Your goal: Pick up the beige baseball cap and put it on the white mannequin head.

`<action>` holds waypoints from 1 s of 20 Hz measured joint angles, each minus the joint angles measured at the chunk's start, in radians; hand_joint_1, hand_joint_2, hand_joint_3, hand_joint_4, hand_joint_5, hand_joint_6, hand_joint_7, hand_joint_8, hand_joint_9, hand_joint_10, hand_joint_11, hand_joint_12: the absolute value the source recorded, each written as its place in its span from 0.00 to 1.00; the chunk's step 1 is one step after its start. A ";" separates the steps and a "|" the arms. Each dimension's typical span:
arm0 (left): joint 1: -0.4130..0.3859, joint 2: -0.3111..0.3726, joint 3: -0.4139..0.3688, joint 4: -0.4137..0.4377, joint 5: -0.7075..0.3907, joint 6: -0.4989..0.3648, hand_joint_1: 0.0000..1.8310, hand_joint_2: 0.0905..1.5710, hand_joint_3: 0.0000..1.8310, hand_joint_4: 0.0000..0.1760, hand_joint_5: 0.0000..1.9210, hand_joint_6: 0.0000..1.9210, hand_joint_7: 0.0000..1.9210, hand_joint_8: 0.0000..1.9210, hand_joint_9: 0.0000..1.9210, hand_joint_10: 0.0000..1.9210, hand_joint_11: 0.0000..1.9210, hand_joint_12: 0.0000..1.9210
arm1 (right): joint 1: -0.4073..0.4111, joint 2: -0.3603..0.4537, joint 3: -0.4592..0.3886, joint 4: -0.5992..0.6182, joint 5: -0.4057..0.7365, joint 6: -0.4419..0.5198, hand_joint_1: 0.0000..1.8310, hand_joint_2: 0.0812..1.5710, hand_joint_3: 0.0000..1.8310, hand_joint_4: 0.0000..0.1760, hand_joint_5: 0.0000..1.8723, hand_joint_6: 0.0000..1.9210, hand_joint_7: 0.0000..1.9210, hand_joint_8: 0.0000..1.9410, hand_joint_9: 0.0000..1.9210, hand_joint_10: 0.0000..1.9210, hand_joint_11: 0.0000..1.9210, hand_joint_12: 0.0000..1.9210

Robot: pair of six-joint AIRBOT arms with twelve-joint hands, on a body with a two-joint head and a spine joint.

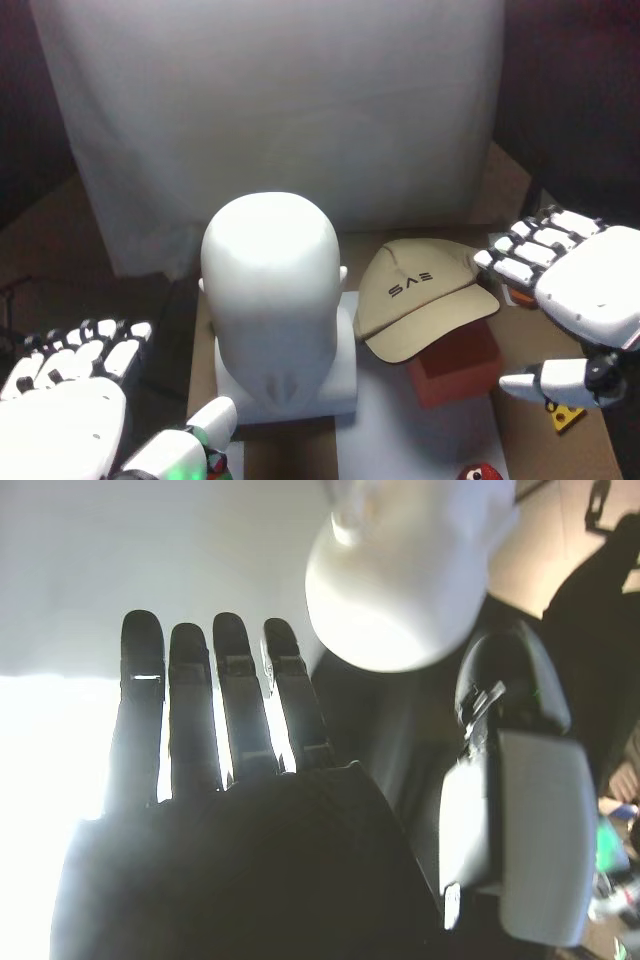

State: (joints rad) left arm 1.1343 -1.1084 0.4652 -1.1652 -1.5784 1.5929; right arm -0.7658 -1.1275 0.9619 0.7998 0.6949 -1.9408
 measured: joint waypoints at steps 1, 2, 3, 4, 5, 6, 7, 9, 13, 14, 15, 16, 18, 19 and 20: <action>0.010 -0.014 0.007 0.004 -0.011 -0.027 0.00 0.72 0.00 0.15 0.08 0.00 0.05 0.00 0.04 0.00 0.00 0.18 | 0.000 -0.023 0.026 0.000 0.002 0.000 0.46 0.60 0.00 0.01 0.07 0.00 0.07 0.00 0.05 0.00 0.00 0.29; 0.016 -0.029 0.020 0.009 -0.019 -0.046 0.00 0.72 0.00 0.14 0.08 0.00 0.05 0.00 0.04 0.00 0.00 0.18 | 0.000 -0.054 0.058 -0.003 0.003 0.000 0.53 0.61 0.00 0.00 0.07 0.00 0.07 0.00 0.05 0.00 0.00 0.29; 0.017 -0.036 0.028 0.010 -0.027 -0.045 0.00 0.72 0.00 0.14 0.08 0.00 0.05 0.00 0.03 0.00 0.00 0.17 | 0.000 -0.081 0.090 -0.007 0.003 0.000 0.58 0.63 0.00 0.00 0.07 0.00 0.07 0.00 0.05 0.00 0.00 0.31; 0.017 -0.040 0.036 0.016 -0.029 -0.045 0.00 0.72 0.00 0.14 0.08 0.00 0.05 0.00 0.03 0.00 0.00 0.17 | 0.000 -0.104 0.121 -0.008 -0.006 0.007 0.63 0.64 0.00 0.01 0.06 0.00 0.07 0.00 0.06 0.00 0.00 0.34; 0.018 -0.047 0.047 0.031 -0.033 -0.045 0.00 0.72 0.00 0.13 0.08 0.00 0.05 0.00 0.03 0.00 0.00 0.17 | 0.000 -0.127 0.156 -0.008 -0.020 0.024 0.67 0.64 0.00 0.01 0.06 0.00 0.07 0.00 0.05 0.00 0.00 0.35; 0.023 -0.049 0.054 0.048 -0.034 -0.045 0.00 0.72 0.00 0.13 0.08 0.00 0.05 0.00 0.03 0.00 0.00 0.17 | 0.000 -0.149 0.189 -0.007 -0.029 0.034 0.70 0.65 0.00 0.01 0.06 0.00 0.06 0.00 0.04 0.00 0.00 0.32; 0.031 -0.056 0.062 0.058 -0.037 -0.047 0.00 0.73 0.00 0.12 0.08 0.00 0.05 0.00 0.03 0.00 0.00 0.17 | -0.005 -0.183 0.238 -0.008 -0.029 0.048 0.71 0.66 0.00 0.00 0.05 0.00 0.06 0.00 0.04 0.00 0.00 0.31; 0.045 -0.074 0.084 0.066 -0.034 -0.054 0.00 0.73 0.00 0.12 0.08 0.00 0.05 0.00 0.03 0.00 0.00 0.17 | -0.013 -0.229 0.301 -0.008 -0.050 0.084 0.72 0.67 0.01 0.00 0.06 0.00 0.06 0.00 0.04 0.00 0.00 0.29; 0.058 -0.080 0.111 0.085 -0.032 -0.107 0.00 0.73 0.00 0.12 0.08 0.00 0.05 0.00 0.04 0.00 0.00 0.20 | -0.024 -0.306 0.376 -0.026 -0.100 0.136 0.72 0.69 0.01 0.00 0.06 0.00 0.07 0.00 0.04 0.00 0.00 0.29; 0.061 -0.080 0.113 0.087 -0.027 -0.113 0.00 0.73 0.00 0.11 0.08 0.00 0.05 0.00 0.04 0.00 0.00 0.20 | -0.024 -0.330 0.399 -0.033 -0.101 0.154 0.71 0.69 0.01 0.00 0.06 0.00 0.07 0.00 0.05 0.00 0.00 0.29; 0.064 -0.080 0.117 0.087 -0.027 -0.121 0.00 0.73 0.00 0.11 0.08 0.00 0.05 0.00 0.04 0.00 0.00 0.20 | -0.022 -0.351 0.422 -0.034 -0.101 0.167 0.69 0.69 0.01 0.00 0.06 0.00 0.07 0.00 0.05 0.00 0.00 0.29; 0.066 -0.080 0.121 0.086 -0.029 -0.122 0.00 0.73 0.00 0.11 0.08 0.00 0.05 0.00 0.04 0.00 0.00 0.20 | -0.018 -0.373 0.444 -0.033 -0.101 0.178 0.70 0.69 0.01 0.00 0.06 0.00 0.07 0.00 0.05 0.00 0.00 0.29; 0.069 -0.080 0.122 0.082 -0.030 -0.124 0.00 0.73 0.00 0.11 0.08 0.00 0.05 0.00 0.04 0.00 0.00 0.20 | -0.011 -0.415 0.494 -0.030 -0.098 0.187 0.70 0.69 0.01 0.00 0.06 0.00 0.07 0.00 0.05 0.00 0.00 0.29; 0.076 -0.080 0.122 0.092 -0.027 -0.127 0.00 0.73 0.00 0.11 0.08 0.00 0.05 0.00 0.04 0.00 0.00 0.20 | -0.006 -0.438 0.523 -0.022 -0.100 0.187 0.71 0.69 0.01 0.00 0.06 0.00 0.07 0.00 0.05 0.00 0.00 0.29; 0.080 -0.080 0.122 0.095 -0.027 -0.132 0.00 0.73 0.00 0.11 0.08 0.00 0.05 0.00 0.04 0.00 0.00 0.20 | -0.004 -0.452 0.544 -0.014 -0.114 0.190 0.71 0.69 0.01 0.00 0.06 0.00 0.07 0.00 0.05 0.00 0.00 0.29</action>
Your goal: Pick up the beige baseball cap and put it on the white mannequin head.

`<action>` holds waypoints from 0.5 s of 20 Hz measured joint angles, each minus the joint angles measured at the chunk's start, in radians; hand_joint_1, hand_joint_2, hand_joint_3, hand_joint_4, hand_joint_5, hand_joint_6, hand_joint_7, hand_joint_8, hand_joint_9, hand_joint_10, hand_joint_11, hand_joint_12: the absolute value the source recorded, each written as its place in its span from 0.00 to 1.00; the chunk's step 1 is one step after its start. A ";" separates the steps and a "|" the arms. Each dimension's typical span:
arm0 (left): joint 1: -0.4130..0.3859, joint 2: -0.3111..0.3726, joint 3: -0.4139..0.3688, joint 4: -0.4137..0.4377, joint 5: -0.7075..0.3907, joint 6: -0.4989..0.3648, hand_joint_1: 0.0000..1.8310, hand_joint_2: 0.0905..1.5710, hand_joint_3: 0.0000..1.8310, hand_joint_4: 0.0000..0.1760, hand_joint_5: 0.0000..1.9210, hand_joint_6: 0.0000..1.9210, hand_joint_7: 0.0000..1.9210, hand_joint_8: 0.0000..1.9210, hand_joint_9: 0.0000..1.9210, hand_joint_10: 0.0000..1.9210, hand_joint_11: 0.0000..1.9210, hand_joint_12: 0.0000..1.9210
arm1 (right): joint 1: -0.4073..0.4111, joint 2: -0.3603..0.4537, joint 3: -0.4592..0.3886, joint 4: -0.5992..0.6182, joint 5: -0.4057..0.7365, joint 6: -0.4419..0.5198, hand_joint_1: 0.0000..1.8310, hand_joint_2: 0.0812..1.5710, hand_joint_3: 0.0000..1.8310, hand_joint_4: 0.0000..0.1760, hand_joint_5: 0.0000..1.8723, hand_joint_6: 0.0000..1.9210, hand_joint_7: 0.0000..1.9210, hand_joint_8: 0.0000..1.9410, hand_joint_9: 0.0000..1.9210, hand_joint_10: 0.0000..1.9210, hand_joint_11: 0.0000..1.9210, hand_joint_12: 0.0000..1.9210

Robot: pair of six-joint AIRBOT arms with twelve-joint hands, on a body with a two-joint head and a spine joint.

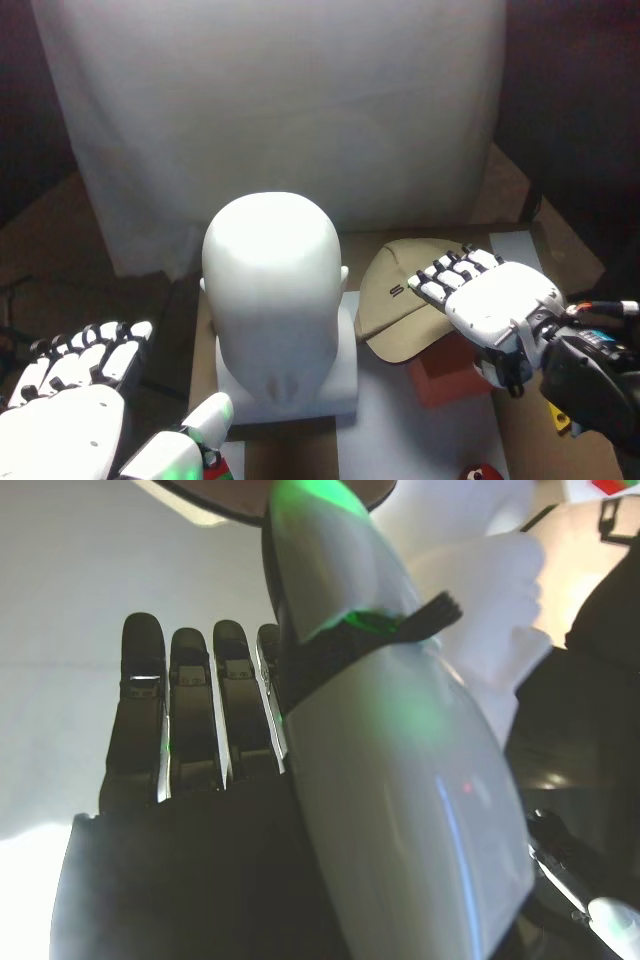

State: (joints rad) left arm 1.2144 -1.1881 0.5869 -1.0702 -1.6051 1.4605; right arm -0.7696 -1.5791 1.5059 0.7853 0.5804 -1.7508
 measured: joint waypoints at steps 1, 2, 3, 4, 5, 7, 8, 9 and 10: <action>0.009 -0.006 0.004 0.006 -0.003 -0.003 0.00 0.73 0.00 0.11 0.08 0.00 0.05 0.00 0.04 0.00 0.00 0.20 | 0.000 -0.016 0.033 0.003 -0.023 0.001 0.71 0.69 0.01 0.00 0.06 0.00 0.07 0.00 0.05 0.00 0.00 0.29; 0.016 -0.013 0.006 0.010 -0.002 -0.008 0.00 0.73 0.00 0.11 0.08 0.00 0.06 0.00 0.05 0.00 0.00 0.20 | -0.001 -0.037 0.069 0.006 -0.032 0.001 0.71 0.70 0.01 0.00 0.06 0.00 0.07 0.00 0.05 0.00 0.00 0.29; 0.024 -0.018 0.008 0.016 0.003 -0.023 0.00 0.73 0.00 0.10 0.08 0.00 0.06 0.00 0.05 0.00 0.00 0.20 | -0.004 -0.063 0.113 0.007 -0.034 0.002 0.70 0.70 0.01 0.00 0.06 0.00 0.07 0.00 0.05 0.00 0.00 0.29; 0.028 -0.024 0.011 0.021 0.005 -0.035 0.00 0.73 0.00 0.10 0.09 0.00 0.06 0.00 0.05 0.00 0.00 0.20 | -0.006 -0.080 0.144 -0.005 -0.035 0.021 0.70 0.70 0.01 0.00 0.06 0.00 0.07 0.00 0.05 0.00 0.00 0.29; 0.035 -0.028 0.014 0.031 0.008 -0.046 0.00 0.73 0.00 0.10 0.09 0.00 0.06 0.00 0.05 0.00 0.00 0.21 | -0.008 -0.098 0.180 -0.055 -0.045 0.066 0.70 0.70 0.01 0.00 0.06 0.00 0.07 0.00 0.05 0.00 0.00 0.29; 0.039 -0.032 0.017 0.031 0.010 -0.049 0.00 0.73 0.00 0.09 0.09 0.00 0.07 0.00 0.05 0.00 0.00 0.21 | -0.008 -0.138 0.250 -0.091 -0.059 0.081 0.70 0.70 0.00 0.00 0.07 0.00 0.08 0.00 0.05 0.00 0.00 0.28; 0.040 -0.034 0.018 0.035 0.010 -0.049 0.00 0.73 0.00 0.09 0.08 0.00 0.06 0.00 0.05 0.00 0.00 0.21 | -0.006 -0.166 0.296 -0.095 -0.077 0.101 0.70 0.70 0.00 0.00 0.08 0.01 0.08 0.00 0.05 0.00 0.00 0.28; 0.040 -0.039 0.018 0.037 0.010 -0.051 0.00 0.73 0.00 0.09 0.08 0.00 0.06 0.00 0.05 0.00 0.00 0.20 | -0.001 -0.200 0.356 -0.093 -0.112 0.120 0.69 0.70 0.00 0.00 0.08 0.01 0.08 0.00 0.05 0.00 0.00 0.28; 0.045 -0.043 0.019 0.045 0.011 -0.056 0.00 0.73 0.00 0.08 0.08 0.00 0.06 0.00 0.05 0.00 0.00 0.20 | 0.000 -0.227 0.406 -0.097 -0.139 0.135 0.69 0.70 0.00 0.00 0.08 0.00 0.08 0.00 0.06 0.00 0.00 0.29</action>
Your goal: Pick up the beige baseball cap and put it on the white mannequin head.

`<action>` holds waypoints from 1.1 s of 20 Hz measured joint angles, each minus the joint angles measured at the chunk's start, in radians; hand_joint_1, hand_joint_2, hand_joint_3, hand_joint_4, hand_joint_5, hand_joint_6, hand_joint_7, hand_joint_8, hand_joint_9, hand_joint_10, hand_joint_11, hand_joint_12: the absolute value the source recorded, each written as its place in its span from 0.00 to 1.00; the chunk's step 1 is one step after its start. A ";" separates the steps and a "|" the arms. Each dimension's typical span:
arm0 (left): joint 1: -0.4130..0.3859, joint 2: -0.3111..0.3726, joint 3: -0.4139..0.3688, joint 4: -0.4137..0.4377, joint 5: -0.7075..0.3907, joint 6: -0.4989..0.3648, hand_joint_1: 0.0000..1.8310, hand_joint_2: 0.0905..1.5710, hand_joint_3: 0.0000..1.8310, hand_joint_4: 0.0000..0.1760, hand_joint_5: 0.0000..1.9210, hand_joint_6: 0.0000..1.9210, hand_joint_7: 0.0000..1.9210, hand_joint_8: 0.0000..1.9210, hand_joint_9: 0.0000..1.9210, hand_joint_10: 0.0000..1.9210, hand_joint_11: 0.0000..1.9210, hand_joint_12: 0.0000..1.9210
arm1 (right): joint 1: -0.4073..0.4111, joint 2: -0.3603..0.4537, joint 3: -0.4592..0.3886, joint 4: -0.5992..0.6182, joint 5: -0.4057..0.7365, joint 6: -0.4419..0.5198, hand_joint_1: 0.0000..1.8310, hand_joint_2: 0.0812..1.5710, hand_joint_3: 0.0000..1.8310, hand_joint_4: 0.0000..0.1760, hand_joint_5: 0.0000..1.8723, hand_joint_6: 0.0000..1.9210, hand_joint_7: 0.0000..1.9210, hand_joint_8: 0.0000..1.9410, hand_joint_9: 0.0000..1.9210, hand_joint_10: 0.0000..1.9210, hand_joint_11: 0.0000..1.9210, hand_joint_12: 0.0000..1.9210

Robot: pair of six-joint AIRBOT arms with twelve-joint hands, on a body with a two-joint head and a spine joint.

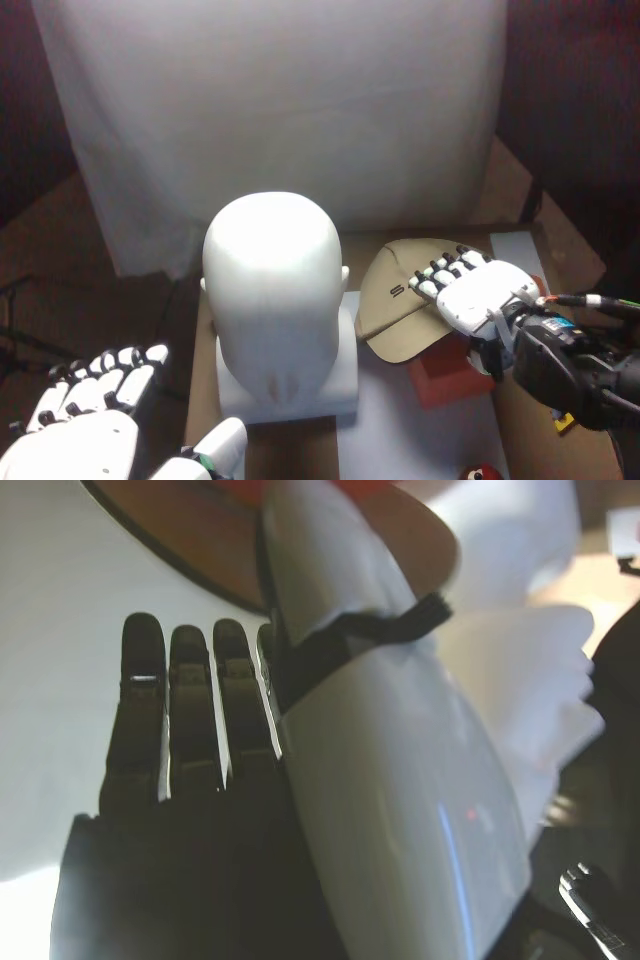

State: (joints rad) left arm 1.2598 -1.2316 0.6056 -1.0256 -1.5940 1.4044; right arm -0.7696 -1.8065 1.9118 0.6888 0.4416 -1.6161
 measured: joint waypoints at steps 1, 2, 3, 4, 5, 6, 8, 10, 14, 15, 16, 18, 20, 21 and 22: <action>0.002 -0.002 0.000 0.000 0.002 -0.005 0.00 0.73 0.00 0.08 0.09 0.01 0.06 0.00 0.05 0.00 0.00 0.20 | 0.003 -0.024 0.045 -0.001 -0.022 0.007 0.69 0.70 0.00 0.00 0.08 0.00 0.08 0.00 0.06 0.00 0.00 0.30; 0.004 -0.004 0.001 0.004 0.001 -0.008 0.00 0.73 0.00 0.09 0.09 0.00 0.06 0.00 0.05 0.00 0.00 0.20 | 0.003 -0.039 0.074 0.000 -0.036 0.010 0.70 0.70 0.00 0.00 0.08 0.00 0.08 0.00 0.06 0.00 0.00 0.30; 0.005 -0.005 0.002 0.006 0.002 -0.008 0.00 0.73 0.00 0.09 0.08 0.00 0.06 0.00 0.05 0.00 0.00 0.20 | 0.003 -0.052 0.098 0.002 -0.040 0.018 0.70 0.70 0.00 0.00 0.08 0.00 0.08 0.00 0.06 0.00 0.00 0.30; 0.005 -0.005 0.002 0.011 0.000 -0.008 0.00 0.73 0.00 0.09 0.08 0.00 0.06 0.00 0.05 0.00 0.00 0.20 | 0.003 -0.058 0.109 0.000 -0.043 0.021 0.70 0.70 0.00 0.00 0.08 0.00 0.08 0.00 0.06 0.00 0.00 0.29; 0.005 -0.005 0.003 0.018 -0.001 -0.008 0.00 0.73 0.00 0.09 0.09 0.00 0.06 0.00 0.05 0.00 0.00 0.21 | 0.003 -0.062 0.116 -0.001 -0.043 0.026 0.69 0.70 0.00 0.00 0.08 0.00 0.08 0.00 0.06 0.00 0.00 0.29; 0.005 -0.005 0.003 0.022 -0.001 -0.009 0.00 0.73 0.00 0.09 0.09 0.00 0.07 0.00 0.05 0.00 0.00 0.21 | 0.003 -0.069 0.127 -0.003 -0.044 0.030 0.70 0.70 0.00 0.00 0.08 0.00 0.08 0.00 0.06 0.00 0.00 0.29; 0.008 -0.005 0.010 0.024 -0.002 -0.026 0.00 0.73 0.00 0.08 0.10 0.00 0.07 0.00 0.06 0.00 0.00 0.23 | 0.006 -0.083 0.155 -0.015 -0.061 0.045 0.70 0.70 0.00 0.00 0.08 0.00 0.08 0.00 0.06 0.00 0.00 0.29; 0.016 -0.005 0.011 0.024 -0.006 -0.044 0.00 0.73 0.00 0.07 0.10 0.00 0.07 0.00 0.06 0.00 0.00 0.22 | 0.007 -0.092 0.174 -0.040 -0.074 0.063 0.70 0.70 0.00 0.00 0.08 0.00 0.08 0.00 0.06 0.00 0.00 0.29; 0.017 -0.006 0.011 0.024 -0.015 -0.053 0.00 0.73 0.00 0.07 0.08 0.00 0.07 0.00 0.05 0.00 0.00 0.19 | 0.007 -0.098 0.185 -0.051 -0.080 0.095 0.71 0.70 0.00 0.00 0.08 0.00 0.09 0.00 0.06 0.00 0.00 0.28; 0.017 -0.005 0.011 0.024 -0.015 -0.056 0.00 0.73 0.00 0.07 0.08 0.00 0.07 0.00 0.05 0.00 0.00 0.20 | 0.007 -0.098 0.185 -0.051 -0.080 0.095 0.71 0.70 0.00 0.00 0.09 0.00 0.09 0.00 0.06 0.00 0.00 0.28; 0.017 -0.006 0.011 0.024 -0.016 -0.062 0.00 0.73 0.00 0.07 0.09 0.00 0.07 0.00 0.05 0.00 0.00 0.20 | 0.007 -0.098 0.185 -0.051 -0.081 0.098 0.71 0.70 0.00 0.00 0.09 0.00 0.09 0.00 0.06 0.00 0.00 0.28; 0.017 -0.006 0.011 0.024 -0.016 -0.071 0.00 0.73 0.00 0.06 0.09 0.00 0.08 0.00 0.06 0.00 0.00 0.21 | 0.007 -0.098 0.185 -0.053 -0.081 0.100 0.71 0.70 0.00 0.00 0.10 0.00 0.09 0.00 0.06 0.00 0.00 0.29; 0.017 -0.006 0.011 0.026 -0.016 -0.071 0.00 0.73 0.00 0.05 0.10 0.00 0.08 0.00 0.06 0.00 0.00 0.21 | 0.012 -0.098 0.185 -0.058 -0.080 0.104 0.70 0.70 0.00 0.00 0.09 0.00 0.09 0.00 0.06 0.00 0.00 0.29; 0.017 -0.006 0.011 0.033 -0.016 -0.071 0.00 0.73 0.00 0.06 0.10 0.00 0.08 0.00 0.06 0.00 0.00 0.22 | 0.014 -0.098 0.185 -0.066 -0.079 0.108 0.70 0.70 0.00 0.00 0.09 0.00 0.09 0.00 0.06 0.00 0.00 0.29; 0.017 -0.006 0.011 0.039 -0.016 -0.071 0.00 0.73 0.00 0.06 0.10 0.00 0.08 0.00 0.06 0.00 0.00 0.22 | 0.014 -0.098 0.185 -0.076 -0.077 0.109 0.70 0.70 0.00 0.00 0.09 0.00 0.09 0.00 0.06 0.00 0.00 0.29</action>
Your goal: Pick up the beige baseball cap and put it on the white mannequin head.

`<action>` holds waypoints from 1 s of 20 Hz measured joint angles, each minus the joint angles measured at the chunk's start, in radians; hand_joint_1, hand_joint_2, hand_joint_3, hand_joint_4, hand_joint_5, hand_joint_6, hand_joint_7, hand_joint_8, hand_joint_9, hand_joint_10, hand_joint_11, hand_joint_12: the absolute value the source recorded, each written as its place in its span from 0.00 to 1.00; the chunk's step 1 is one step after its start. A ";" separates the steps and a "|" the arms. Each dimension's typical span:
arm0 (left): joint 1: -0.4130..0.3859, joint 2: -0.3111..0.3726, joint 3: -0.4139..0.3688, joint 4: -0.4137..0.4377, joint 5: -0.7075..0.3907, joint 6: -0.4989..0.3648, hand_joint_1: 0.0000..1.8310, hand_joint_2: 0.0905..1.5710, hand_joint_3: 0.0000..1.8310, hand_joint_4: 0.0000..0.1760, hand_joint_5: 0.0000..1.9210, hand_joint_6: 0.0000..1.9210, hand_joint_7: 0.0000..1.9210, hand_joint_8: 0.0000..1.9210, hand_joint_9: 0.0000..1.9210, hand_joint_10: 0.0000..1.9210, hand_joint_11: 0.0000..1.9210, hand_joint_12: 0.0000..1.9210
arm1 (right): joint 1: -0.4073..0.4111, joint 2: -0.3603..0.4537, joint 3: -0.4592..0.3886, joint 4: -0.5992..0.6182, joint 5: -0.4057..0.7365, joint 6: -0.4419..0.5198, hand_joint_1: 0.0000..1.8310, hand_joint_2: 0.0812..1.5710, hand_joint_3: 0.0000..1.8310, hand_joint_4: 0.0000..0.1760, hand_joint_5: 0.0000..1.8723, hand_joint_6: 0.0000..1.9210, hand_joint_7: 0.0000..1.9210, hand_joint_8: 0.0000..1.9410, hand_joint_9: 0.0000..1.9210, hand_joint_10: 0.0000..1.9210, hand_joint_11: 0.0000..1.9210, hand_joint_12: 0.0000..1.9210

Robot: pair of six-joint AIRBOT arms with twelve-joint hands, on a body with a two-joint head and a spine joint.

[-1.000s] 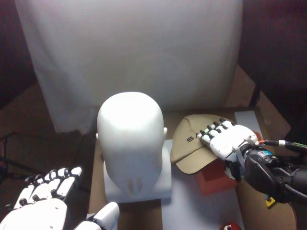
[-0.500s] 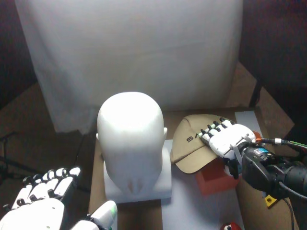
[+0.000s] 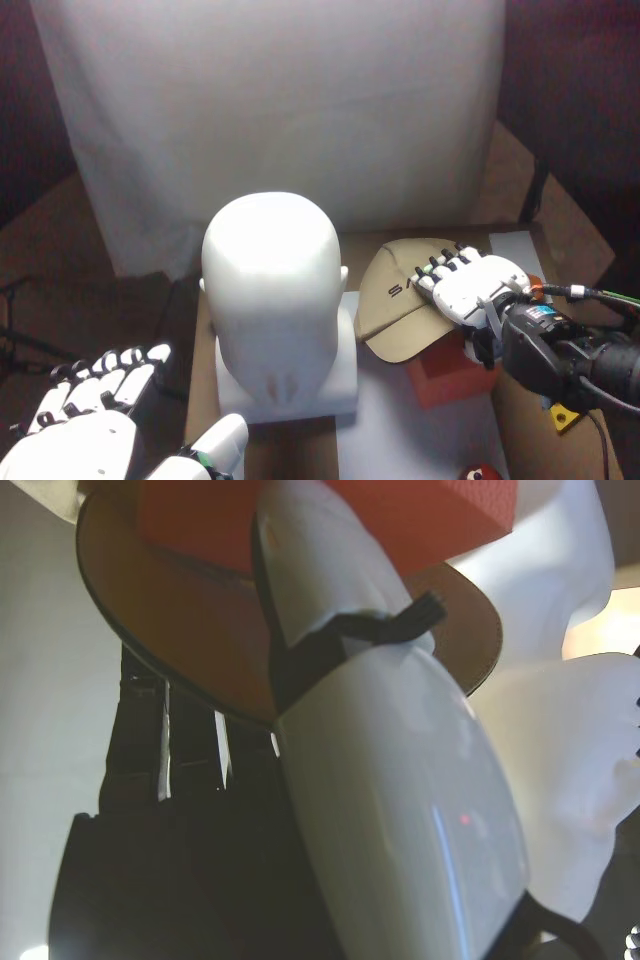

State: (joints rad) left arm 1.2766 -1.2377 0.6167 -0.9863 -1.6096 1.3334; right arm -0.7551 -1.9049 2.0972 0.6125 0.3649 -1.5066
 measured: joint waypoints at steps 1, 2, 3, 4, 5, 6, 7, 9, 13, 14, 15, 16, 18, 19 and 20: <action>0.000 0.000 0.000 0.004 0.000 0.000 0.00 0.73 0.00 0.05 0.10 0.00 0.08 0.00 0.06 0.00 0.00 0.22 | 0.000 0.000 0.000 -0.014 0.000 0.003 0.71 0.70 0.00 0.00 0.09 0.00 0.09 0.00 0.06 0.00 0.00 0.29; 0.000 0.000 0.000 0.003 0.000 0.000 0.00 0.73 0.00 0.04 0.10 0.00 0.08 0.00 0.06 0.00 0.00 0.22 | 0.000 -0.001 0.000 -0.020 0.000 0.008 0.71 0.70 0.00 0.00 0.09 0.00 0.09 0.00 0.06 0.00 0.00 0.29; 0.000 0.000 0.000 0.000 0.000 0.000 0.00 0.73 0.00 0.04 0.10 0.00 0.08 0.00 0.06 0.00 0.00 0.22 | 0.000 -0.001 0.000 -0.038 0.000 0.013 0.71 0.71 0.00 0.00 0.10 0.00 0.09 0.00 0.06 0.00 0.00 0.29; 0.000 0.000 0.000 0.000 0.000 0.000 0.00 0.73 0.00 0.03 0.11 0.00 0.09 0.00 0.07 0.00 0.00 0.23 | 0.000 -0.001 0.000 -0.043 0.002 0.015 0.71 0.71 0.00 0.00 0.10 0.00 0.11 0.00 0.07 0.00 0.00 0.30; 0.000 0.000 0.000 0.002 0.000 -0.001 0.00 0.73 0.00 0.02 0.11 0.00 0.09 0.00 0.07 0.00 0.00 0.24 | 0.000 -0.001 0.000 -0.047 0.004 0.016 0.70 0.74 0.01 0.00 0.16 0.01 0.19 0.00 0.14 0.01 0.00 0.44; 0.000 0.000 0.000 0.001 0.000 -0.001 0.00 0.73 0.00 0.02 0.11 0.00 0.09 0.00 0.07 0.00 0.00 0.24 | 0.000 -0.001 0.000 -0.048 0.005 0.017 0.70 0.74 0.01 0.00 0.16 0.01 0.19 0.00 0.14 0.01 0.00 0.44; 0.000 0.000 0.000 0.000 0.000 -0.001 0.00 0.73 0.00 0.02 0.11 0.00 0.09 0.00 0.07 0.00 0.00 0.24 | 0.000 -0.001 0.000 -0.048 0.008 0.017 0.70 0.75 0.00 0.00 0.21 0.01 0.24 0.00 0.20 0.01 0.02 0.53; 0.000 0.000 -0.001 0.000 0.000 -0.018 0.00 0.73 0.00 0.01 0.10 0.00 0.08 0.00 0.06 0.00 0.00 0.24 | 0.000 -0.001 0.000 -0.049 0.023 0.018 0.69 0.76 0.00 0.00 0.36 0.02 0.41 0.02 0.39 0.05 0.17 0.64; 0.003 0.000 -0.003 -0.004 -0.001 -0.032 0.00 0.73 0.00 0.01 0.08 0.00 0.07 0.00 0.05 0.00 0.00 0.22 | 0.003 0.000 0.000 -0.051 0.055 0.019 0.75 0.73 0.00 0.00 0.43 0.52 0.46 0.59 0.46 0.74 0.50 0.77; 0.008 0.000 -0.003 0.001 -0.002 -0.035 0.00 0.73 0.00 0.01 0.08 0.00 0.07 0.00 0.05 0.00 0.00 0.22 | 0.003 0.000 0.000 -0.051 0.062 0.019 0.75 0.72 0.00 0.00 0.44 0.51 0.46 0.58 0.47 0.73 0.52 0.75; 0.011 0.000 -0.006 0.000 -0.002 -0.035 0.00 0.73 0.00 0.01 0.08 0.00 0.07 0.00 0.05 0.00 0.00 0.22 | 0.003 0.000 0.000 -0.051 0.071 0.019 0.75 0.72 0.00 0.00 0.44 0.52 0.46 0.59 0.47 0.72 0.53 0.74; 0.016 0.000 -0.008 0.000 -0.002 -0.034 0.00 0.73 0.00 0.01 0.08 0.00 0.07 0.00 0.05 0.00 0.00 0.22 | 0.003 0.000 0.000 -0.055 0.084 0.019 0.75 0.72 0.00 0.00 0.44 0.52 0.47 0.57 0.48 0.71 0.53 0.74; 0.026 0.000 -0.009 0.002 -0.003 -0.026 0.00 0.73 0.00 0.00 0.08 0.00 0.07 0.00 0.05 0.00 0.00 0.22 | 0.011 0.002 0.000 -0.071 0.102 0.019 0.75 0.71 0.00 0.00 0.44 0.53 0.48 0.54 0.48 0.70 0.52 0.72; 0.028 0.000 -0.009 -0.001 -0.002 -0.026 0.00 0.73 0.00 0.00 0.08 0.00 0.07 0.00 0.05 0.00 0.00 0.22 | 0.018 0.007 0.000 -0.071 0.102 0.020 0.75 0.71 0.00 0.00 0.44 0.53 0.48 0.54 0.48 0.70 0.52 0.72; 0.032 0.000 -0.009 0.001 -0.003 -0.026 0.00 0.73 0.00 0.00 0.08 0.00 0.07 0.00 0.06 0.00 0.00 0.23 | 0.027 0.012 -0.001 -0.071 0.106 0.021 0.75 0.71 0.00 0.00 0.44 0.53 0.48 0.54 0.48 0.70 0.51 0.72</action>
State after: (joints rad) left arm 1.3090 -1.2377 0.6075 -0.9855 -1.6127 1.3071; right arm -0.7277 -1.8927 2.0960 0.5415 0.4706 -1.4857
